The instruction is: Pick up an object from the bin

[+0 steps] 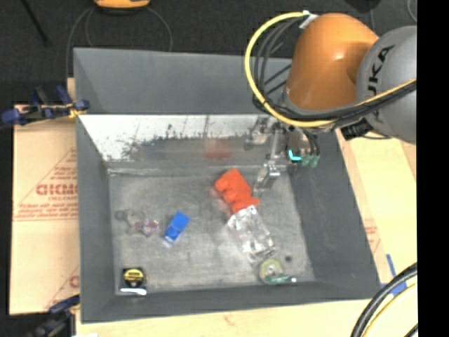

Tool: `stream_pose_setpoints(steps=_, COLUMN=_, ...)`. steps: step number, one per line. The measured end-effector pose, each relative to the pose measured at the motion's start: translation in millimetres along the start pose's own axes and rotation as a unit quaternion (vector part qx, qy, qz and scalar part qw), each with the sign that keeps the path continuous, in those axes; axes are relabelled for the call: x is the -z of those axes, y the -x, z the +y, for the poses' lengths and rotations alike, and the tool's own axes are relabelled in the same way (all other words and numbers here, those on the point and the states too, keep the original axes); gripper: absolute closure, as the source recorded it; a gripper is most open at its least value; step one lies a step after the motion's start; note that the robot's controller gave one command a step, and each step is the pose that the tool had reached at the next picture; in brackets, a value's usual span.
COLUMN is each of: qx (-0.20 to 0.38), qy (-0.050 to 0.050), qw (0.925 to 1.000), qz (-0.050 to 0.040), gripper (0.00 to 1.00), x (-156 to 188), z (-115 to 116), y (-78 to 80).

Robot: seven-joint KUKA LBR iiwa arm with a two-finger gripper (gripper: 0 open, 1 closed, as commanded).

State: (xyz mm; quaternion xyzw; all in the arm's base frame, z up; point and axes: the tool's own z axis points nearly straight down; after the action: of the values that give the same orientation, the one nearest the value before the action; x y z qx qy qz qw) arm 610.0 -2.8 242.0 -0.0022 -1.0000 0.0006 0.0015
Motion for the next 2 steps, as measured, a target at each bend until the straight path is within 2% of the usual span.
stream_pose_setpoints(steps=1, qx=0.053, qy=0.001, qw=0.9985, qz=-0.0092, gripper=0.0, x=-106.8, z=6.8, y=-3.1)
stream_pose_setpoints(steps=2, qx=0.023, qy=0.003, qw=0.9997, qz=-0.0056, gripper=0.0, x=-73.4, z=71.6, y=-18.9)
